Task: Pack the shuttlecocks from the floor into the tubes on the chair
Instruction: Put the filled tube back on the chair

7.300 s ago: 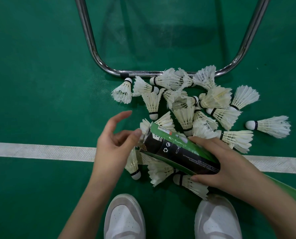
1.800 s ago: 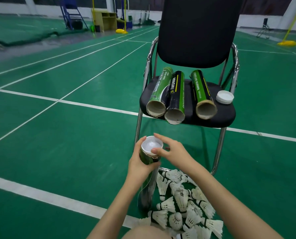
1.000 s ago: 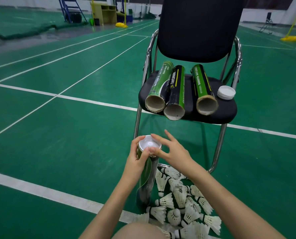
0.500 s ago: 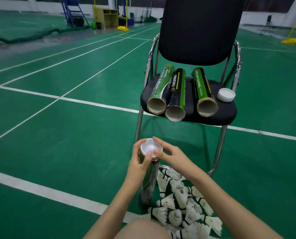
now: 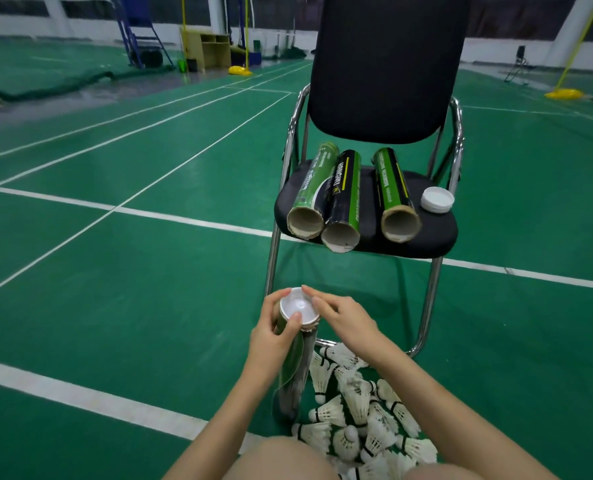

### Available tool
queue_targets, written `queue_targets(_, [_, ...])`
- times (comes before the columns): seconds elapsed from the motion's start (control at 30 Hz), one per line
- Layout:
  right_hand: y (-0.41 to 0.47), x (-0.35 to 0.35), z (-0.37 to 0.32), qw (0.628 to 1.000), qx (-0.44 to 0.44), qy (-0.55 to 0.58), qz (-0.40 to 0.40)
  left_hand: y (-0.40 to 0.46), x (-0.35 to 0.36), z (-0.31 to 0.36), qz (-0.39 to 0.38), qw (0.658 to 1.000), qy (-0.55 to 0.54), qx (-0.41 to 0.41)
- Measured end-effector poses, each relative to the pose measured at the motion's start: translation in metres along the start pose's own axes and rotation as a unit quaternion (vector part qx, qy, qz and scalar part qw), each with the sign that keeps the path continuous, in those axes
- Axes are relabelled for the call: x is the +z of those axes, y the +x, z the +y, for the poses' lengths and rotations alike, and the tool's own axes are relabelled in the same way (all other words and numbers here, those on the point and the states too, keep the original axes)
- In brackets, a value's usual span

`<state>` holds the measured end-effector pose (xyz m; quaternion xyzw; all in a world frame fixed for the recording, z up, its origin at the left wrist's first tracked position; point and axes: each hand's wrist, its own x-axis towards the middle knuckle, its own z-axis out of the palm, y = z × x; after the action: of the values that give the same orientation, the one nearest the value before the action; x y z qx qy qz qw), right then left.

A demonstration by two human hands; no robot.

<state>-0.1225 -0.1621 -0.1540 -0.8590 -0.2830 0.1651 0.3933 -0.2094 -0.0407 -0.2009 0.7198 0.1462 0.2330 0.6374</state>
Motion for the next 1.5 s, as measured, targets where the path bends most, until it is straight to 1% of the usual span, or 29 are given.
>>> queue_targets(0.13, [-0.006, 0.001, -0.001, 0.999, -0.011, 0.008, -0.034, -0.007, -0.004, 0.007, -0.011, 1.0, 0.018, -0.004])
queue_targets(0.3, [-0.005, -0.003, -0.002, 0.999, 0.007, -0.007, -0.043, -0.011, -0.005, 0.011, -0.018, 0.999, 0.023, -0.02])
queue_targets(0.4, [-0.007, -0.002, -0.005, 0.999, 0.001, -0.013, -0.048, -0.012, -0.009, 0.015, -0.031, 0.998, 0.042, -0.033])
queue_targets(0.47, [-0.011, 0.0, -0.009, 0.998, -0.002, 0.044, -0.054, -0.013, -0.012, 0.02, -0.036, 0.996, 0.06, -0.05])
queue_targets(0.53, [-0.015, 0.002, -0.013, 0.986, 0.033, 0.151, -0.067, -0.012, -0.013, 0.026, -0.035, 0.994, 0.075, -0.078])
queue_targets(0.57, [-0.018, 0.002, -0.016, 0.979, 0.058, 0.183, -0.074, -0.013, -0.014, 0.028, -0.04, 0.992, 0.075, -0.093])
queue_targets(0.63, [-0.02, 0.002, -0.019, 0.976, 0.08, 0.183, -0.089, -0.014, -0.014, 0.03, -0.05, 0.988, 0.069, -0.132])
queue_targets(0.67, [-0.02, 0.004, -0.02, 0.977, 0.075, 0.176, -0.098, -0.016, -0.014, 0.033, -0.05, 0.985, 0.052, -0.157])
queue_targets(0.73, [-0.021, 0.006, -0.021, 0.973, 0.061, 0.191, -0.114, -0.021, -0.014, 0.04, -0.039, 0.981, 0.001, -0.192])
queue_targets(0.77, [-0.023, 0.006, -0.022, 0.97, 0.058, 0.205, -0.118, -0.024, -0.014, 0.044, -0.033, 0.98, -0.026, -0.196])
queue_targets(0.87, [-0.029, -0.002, -0.031, 0.965, 0.034, 0.234, -0.112, -0.031, -0.018, 0.056, -0.01, 0.983, -0.088, -0.162])
queue_targets(0.93, [-0.034, -0.011, -0.04, 0.963, 0.011, 0.249, -0.101, -0.032, -0.02, 0.066, 0.0, 0.986, -0.102, -0.131])
queue_targets(1.13, [-0.053, -0.043, -0.082, 0.957, -0.064, 0.276, -0.058, -0.034, -0.025, 0.116, 0.012, 0.994, -0.105, -0.034])
queue_targets(1.33, [-0.074, -0.068, -0.126, 0.95, -0.14, 0.279, -0.024, -0.038, -0.033, 0.163, 0.011, 0.989, -0.133, 0.061])
queue_targets(1.5, [-0.075, -0.078, -0.144, 0.932, -0.182, 0.312, -0.002, -0.027, -0.04, 0.18, 0.01, 0.988, -0.089, 0.126])
